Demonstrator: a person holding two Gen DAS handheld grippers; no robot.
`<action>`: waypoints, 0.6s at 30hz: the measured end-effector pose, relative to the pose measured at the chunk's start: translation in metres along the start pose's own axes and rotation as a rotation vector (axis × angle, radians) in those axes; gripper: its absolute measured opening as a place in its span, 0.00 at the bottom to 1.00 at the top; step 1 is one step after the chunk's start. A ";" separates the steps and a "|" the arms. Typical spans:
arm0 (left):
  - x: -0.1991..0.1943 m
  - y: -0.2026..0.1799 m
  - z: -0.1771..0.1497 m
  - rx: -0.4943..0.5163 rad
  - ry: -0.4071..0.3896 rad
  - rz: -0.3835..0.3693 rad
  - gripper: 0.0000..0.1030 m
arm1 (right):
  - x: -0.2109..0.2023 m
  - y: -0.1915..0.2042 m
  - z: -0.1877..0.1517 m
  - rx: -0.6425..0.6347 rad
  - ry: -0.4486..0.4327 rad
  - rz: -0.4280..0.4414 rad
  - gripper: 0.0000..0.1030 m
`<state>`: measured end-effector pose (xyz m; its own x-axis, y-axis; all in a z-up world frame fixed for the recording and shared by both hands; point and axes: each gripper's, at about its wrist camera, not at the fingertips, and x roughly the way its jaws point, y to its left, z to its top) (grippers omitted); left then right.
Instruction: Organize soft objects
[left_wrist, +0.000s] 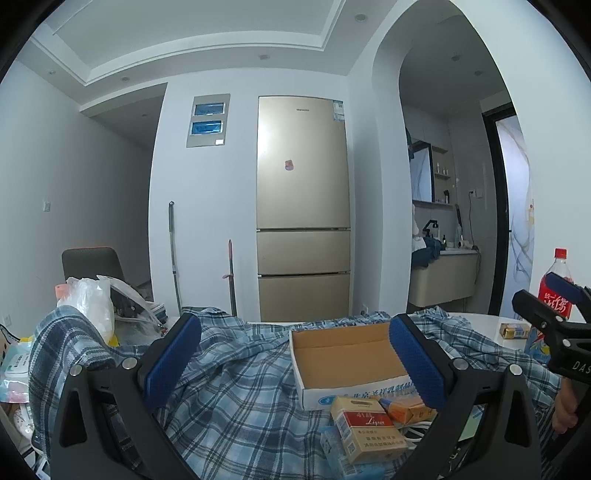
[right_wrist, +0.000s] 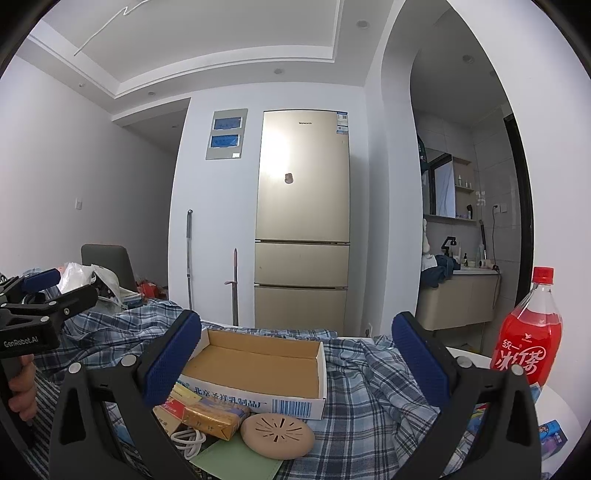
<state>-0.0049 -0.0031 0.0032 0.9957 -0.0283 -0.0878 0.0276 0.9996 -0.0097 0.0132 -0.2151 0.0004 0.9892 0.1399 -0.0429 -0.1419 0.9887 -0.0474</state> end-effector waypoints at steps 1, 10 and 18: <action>0.000 0.001 0.000 0.000 0.000 0.000 1.00 | 0.000 0.000 -0.001 -0.001 0.002 0.001 1.00; -0.001 0.003 0.001 0.000 0.004 0.001 1.00 | 0.000 0.001 -0.002 -0.004 0.008 0.003 1.00; -0.001 0.003 0.001 -0.003 0.016 0.002 1.00 | 0.002 0.000 -0.002 0.006 0.025 0.032 1.00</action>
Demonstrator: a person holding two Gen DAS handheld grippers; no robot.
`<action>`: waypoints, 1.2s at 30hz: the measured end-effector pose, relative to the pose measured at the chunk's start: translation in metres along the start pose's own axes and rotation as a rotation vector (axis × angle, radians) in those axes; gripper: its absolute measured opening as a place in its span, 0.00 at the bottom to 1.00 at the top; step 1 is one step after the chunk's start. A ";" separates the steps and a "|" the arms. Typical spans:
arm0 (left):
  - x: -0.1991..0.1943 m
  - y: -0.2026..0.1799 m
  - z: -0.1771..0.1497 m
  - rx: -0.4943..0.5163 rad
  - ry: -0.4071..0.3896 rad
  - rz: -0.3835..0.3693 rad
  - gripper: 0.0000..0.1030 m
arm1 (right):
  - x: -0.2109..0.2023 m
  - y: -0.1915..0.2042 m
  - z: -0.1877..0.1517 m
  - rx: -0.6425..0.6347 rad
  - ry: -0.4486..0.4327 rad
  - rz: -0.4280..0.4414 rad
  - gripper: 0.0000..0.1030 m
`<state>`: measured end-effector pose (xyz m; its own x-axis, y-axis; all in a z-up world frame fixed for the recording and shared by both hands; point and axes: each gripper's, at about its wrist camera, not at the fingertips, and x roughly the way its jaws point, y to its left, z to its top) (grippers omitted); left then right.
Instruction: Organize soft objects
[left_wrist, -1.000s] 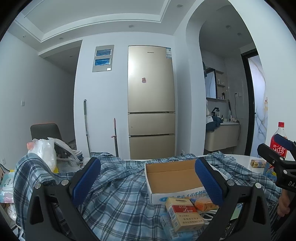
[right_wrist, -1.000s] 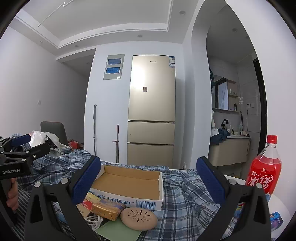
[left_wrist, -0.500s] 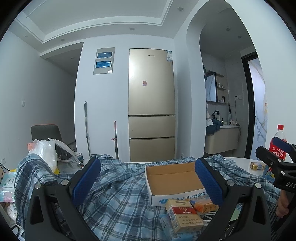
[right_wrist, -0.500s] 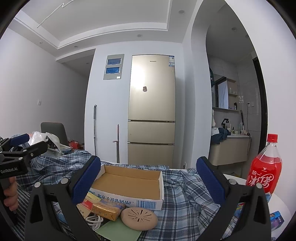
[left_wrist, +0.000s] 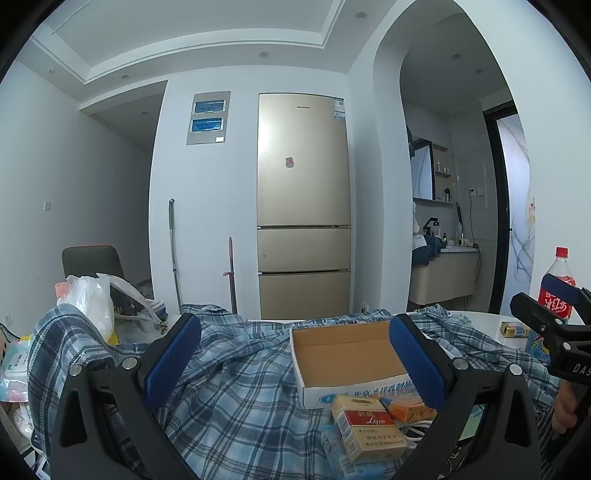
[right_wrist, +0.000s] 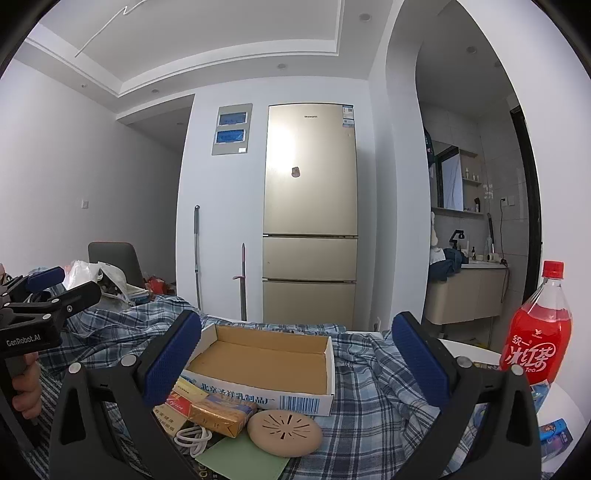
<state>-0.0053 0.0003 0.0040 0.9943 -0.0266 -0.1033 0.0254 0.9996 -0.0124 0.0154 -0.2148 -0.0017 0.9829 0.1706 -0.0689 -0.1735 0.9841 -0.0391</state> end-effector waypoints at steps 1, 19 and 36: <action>0.000 0.000 0.000 0.001 -0.001 0.000 1.00 | -0.001 0.001 0.000 -0.005 -0.001 -0.001 1.00; 0.001 0.000 0.000 0.002 -0.001 0.000 1.00 | 0.002 0.005 0.004 -0.016 0.008 -0.020 1.00; 0.013 0.007 0.002 -0.027 0.056 -0.005 1.00 | -0.002 0.000 0.005 0.005 -0.014 -0.070 1.00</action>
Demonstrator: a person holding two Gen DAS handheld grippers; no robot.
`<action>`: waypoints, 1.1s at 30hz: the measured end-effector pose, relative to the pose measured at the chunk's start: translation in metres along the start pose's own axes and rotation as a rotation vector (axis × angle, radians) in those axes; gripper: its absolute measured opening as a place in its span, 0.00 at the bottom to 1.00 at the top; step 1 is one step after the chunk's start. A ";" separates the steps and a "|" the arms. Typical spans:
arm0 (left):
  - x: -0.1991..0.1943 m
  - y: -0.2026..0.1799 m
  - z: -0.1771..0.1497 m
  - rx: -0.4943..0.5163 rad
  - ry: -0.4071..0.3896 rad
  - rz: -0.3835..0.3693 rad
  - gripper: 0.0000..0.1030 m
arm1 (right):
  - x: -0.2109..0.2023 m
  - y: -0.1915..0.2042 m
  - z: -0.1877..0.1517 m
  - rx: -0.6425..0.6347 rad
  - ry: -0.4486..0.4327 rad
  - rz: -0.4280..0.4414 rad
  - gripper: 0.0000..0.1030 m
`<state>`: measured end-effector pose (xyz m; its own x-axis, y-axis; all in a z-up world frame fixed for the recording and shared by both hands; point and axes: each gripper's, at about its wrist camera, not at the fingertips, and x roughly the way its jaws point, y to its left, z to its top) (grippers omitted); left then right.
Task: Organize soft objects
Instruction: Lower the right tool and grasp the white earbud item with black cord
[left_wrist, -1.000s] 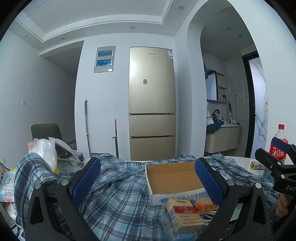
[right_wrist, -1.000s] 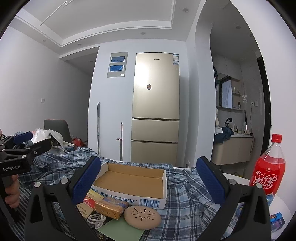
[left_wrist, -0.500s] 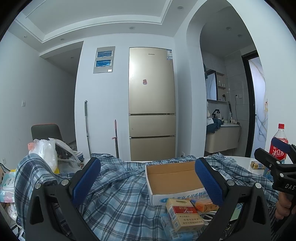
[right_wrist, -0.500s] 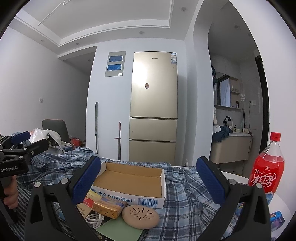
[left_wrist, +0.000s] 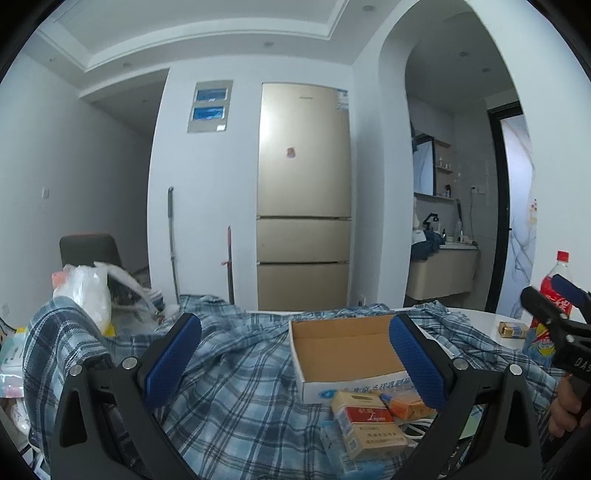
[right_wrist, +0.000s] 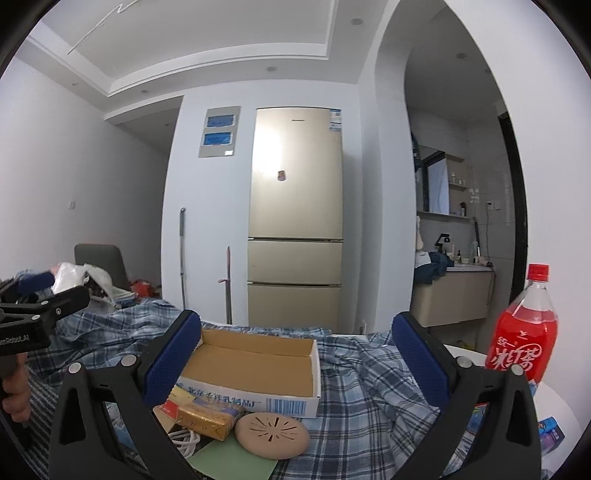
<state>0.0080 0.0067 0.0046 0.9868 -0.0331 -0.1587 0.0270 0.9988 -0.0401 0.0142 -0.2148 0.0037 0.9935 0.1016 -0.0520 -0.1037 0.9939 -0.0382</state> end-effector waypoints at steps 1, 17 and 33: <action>0.000 0.000 0.002 0.005 0.006 0.010 1.00 | 0.000 -0.002 0.002 0.006 0.000 -0.004 1.00; -0.045 -0.015 0.030 0.004 0.133 -0.033 0.99 | -0.004 -0.032 0.031 0.046 0.429 -0.006 1.00; -0.019 -0.040 -0.036 0.006 0.441 -0.105 0.65 | 0.011 -0.014 -0.045 0.061 0.772 0.116 0.74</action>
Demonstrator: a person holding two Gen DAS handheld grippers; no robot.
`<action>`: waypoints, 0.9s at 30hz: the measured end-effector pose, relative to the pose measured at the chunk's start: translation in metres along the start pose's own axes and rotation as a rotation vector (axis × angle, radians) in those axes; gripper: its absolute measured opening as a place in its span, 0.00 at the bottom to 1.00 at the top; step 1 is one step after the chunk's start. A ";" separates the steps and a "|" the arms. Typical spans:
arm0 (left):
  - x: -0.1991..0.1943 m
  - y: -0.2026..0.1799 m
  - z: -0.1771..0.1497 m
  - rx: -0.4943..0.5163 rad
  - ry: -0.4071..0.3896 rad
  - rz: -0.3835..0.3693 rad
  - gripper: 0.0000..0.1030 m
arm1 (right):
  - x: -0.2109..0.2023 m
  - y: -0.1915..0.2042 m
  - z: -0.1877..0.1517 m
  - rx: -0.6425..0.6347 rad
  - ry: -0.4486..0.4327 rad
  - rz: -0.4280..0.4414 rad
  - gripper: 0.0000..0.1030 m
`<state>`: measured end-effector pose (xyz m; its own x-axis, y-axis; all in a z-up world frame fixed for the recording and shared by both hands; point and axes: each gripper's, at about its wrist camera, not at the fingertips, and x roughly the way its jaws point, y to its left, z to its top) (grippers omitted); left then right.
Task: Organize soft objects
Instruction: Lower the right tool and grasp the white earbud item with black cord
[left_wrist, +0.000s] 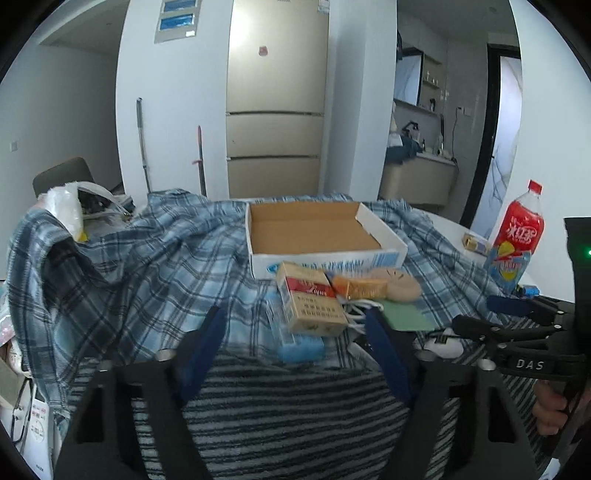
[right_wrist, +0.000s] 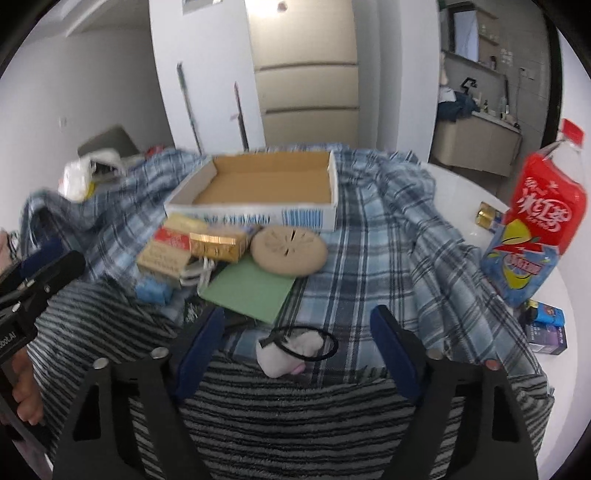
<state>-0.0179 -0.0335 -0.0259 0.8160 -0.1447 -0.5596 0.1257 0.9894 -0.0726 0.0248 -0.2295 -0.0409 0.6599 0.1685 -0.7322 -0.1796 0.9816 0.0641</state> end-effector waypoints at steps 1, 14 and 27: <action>0.003 0.000 -0.001 -0.004 0.011 -0.002 0.64 | 0.005 0.000 -0.001 0.000 0.022 0.015 0.71; 0.033 0.014 -0.011 -0.066 0.118 -0.030 0.64 | 0.047 -0.001 -0.009 0.004 0.203 0.036 0.63; 0.026 0.003 -0.007 -0.005 0.117 -0.018 0.64 | 0.032 0.008 -0.003 -0.070 0.143 -0.029 0.22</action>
<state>0.0000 -0.0346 -0.0468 0.7421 -0.1606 -0.6508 0.1368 0.9867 -0.0876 0.0419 -0.2161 -0.0655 0.5555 0.1205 -0.8227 -0.2152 0.9766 -0.0023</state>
